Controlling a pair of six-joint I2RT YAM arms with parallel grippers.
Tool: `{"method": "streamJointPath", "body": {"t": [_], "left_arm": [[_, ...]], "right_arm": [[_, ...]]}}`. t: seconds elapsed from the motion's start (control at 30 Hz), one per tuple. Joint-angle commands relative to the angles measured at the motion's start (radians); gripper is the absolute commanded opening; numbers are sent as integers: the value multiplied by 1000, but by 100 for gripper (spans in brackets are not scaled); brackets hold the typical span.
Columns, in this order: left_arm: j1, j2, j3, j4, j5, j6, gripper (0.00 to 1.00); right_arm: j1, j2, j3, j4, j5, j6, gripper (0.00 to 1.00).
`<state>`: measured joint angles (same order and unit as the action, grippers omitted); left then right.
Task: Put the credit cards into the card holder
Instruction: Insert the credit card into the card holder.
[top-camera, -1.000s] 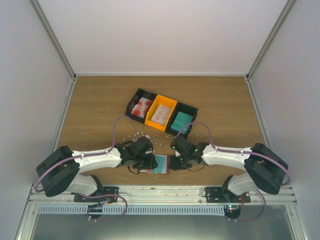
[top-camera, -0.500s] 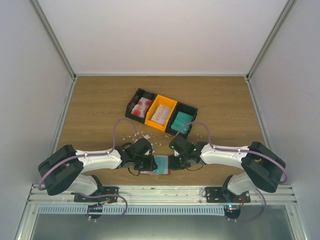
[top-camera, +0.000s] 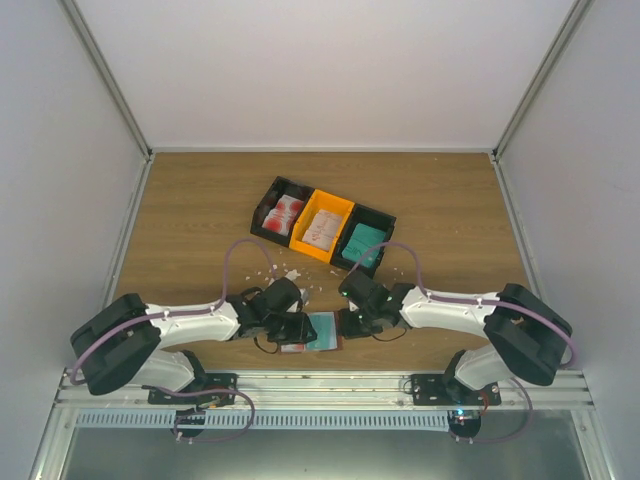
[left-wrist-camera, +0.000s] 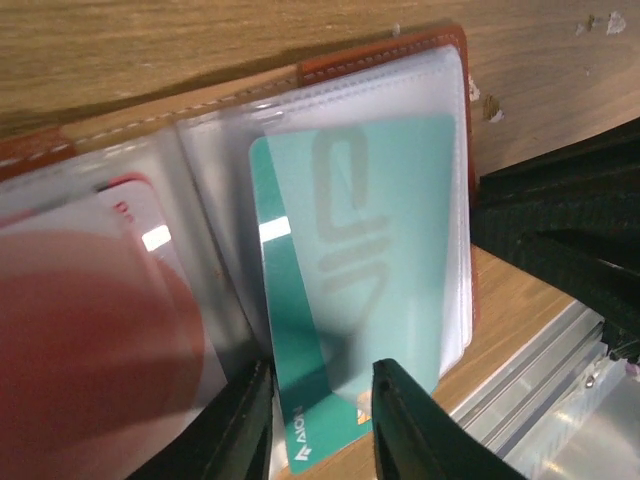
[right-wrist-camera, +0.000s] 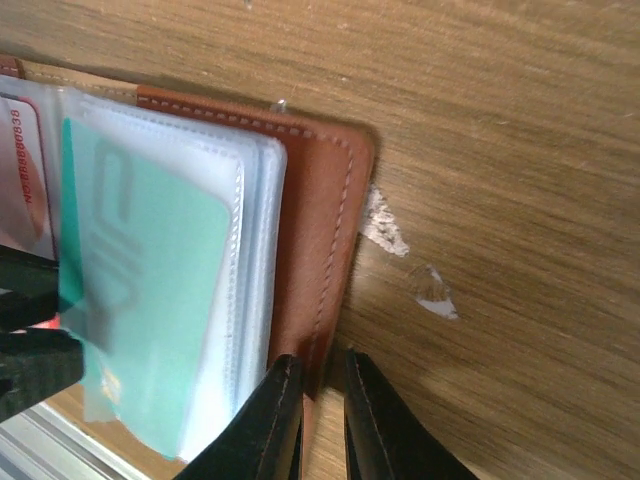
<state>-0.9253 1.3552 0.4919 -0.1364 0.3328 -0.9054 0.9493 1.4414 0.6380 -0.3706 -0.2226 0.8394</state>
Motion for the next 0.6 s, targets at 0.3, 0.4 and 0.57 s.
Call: {"method": "streamJointPath", "body": {"t": [0.3, 0.4, 0.57], "left_arm": [[-7, -130, 10, -141, -92, -19, 33], [-6, -135, 1, -141, -99, -22, 31], [2, -129, -26, -113, -87, -26, 29]], "right_arm": [[143, -55, 91, -120, 177, -155, 30], [192, -12, 111, -111, 199, -203, 38], [266, 49, 128, -90, 210, -243, 51]]}}
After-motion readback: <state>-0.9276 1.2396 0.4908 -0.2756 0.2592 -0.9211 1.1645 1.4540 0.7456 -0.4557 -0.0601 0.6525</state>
